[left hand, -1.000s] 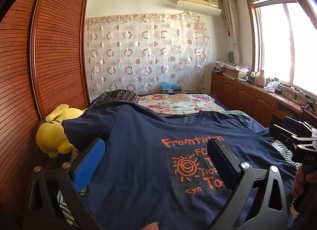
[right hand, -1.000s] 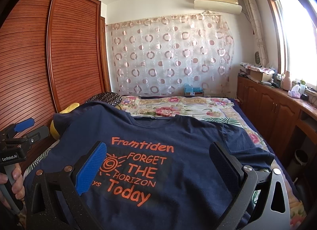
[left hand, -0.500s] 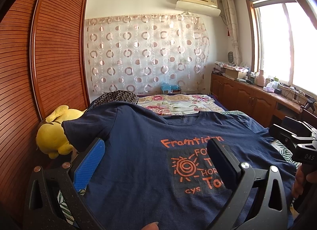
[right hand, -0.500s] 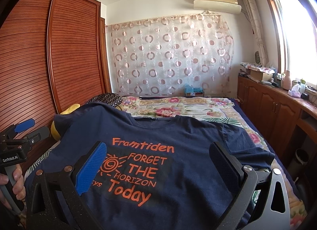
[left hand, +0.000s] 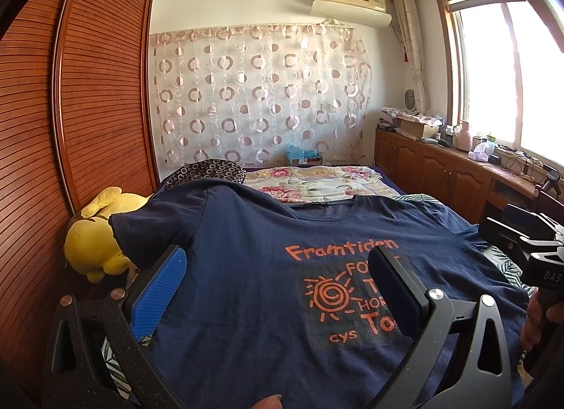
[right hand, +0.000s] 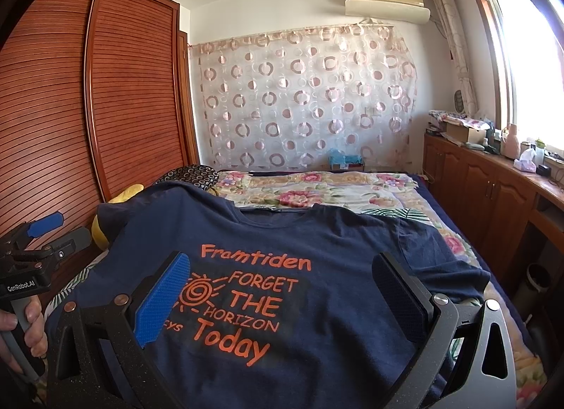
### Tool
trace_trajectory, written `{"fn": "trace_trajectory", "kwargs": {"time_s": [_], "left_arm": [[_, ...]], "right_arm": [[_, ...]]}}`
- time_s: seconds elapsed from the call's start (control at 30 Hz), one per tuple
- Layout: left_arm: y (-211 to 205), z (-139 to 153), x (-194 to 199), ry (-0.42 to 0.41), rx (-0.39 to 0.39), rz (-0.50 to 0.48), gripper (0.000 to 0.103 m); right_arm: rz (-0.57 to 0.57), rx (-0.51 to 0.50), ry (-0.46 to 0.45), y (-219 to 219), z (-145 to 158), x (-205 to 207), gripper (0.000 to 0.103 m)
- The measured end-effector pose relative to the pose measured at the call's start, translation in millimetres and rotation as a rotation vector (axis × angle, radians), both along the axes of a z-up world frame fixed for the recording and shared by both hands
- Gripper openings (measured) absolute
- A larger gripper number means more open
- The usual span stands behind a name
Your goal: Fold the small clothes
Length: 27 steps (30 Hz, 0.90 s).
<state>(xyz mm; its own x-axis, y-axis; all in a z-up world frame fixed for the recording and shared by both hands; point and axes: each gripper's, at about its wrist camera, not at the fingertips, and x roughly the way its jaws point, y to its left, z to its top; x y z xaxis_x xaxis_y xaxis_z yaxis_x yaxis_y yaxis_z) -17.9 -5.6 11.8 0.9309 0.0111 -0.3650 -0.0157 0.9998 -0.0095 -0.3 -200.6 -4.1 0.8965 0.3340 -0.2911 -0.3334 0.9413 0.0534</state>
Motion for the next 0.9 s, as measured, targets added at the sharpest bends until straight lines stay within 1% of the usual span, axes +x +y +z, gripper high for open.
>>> {"fn": "trace_trajectory", "kwargs": {"time_s": [0.9], "left_arm": [[-2.4, 0.2, -0.6, 0.000, 0.006, 0.000, 0.103]], "right_arm": [[-0.006, 0.006, -0.003, 0.2, -1.5, -3.2, 0.103]]}}
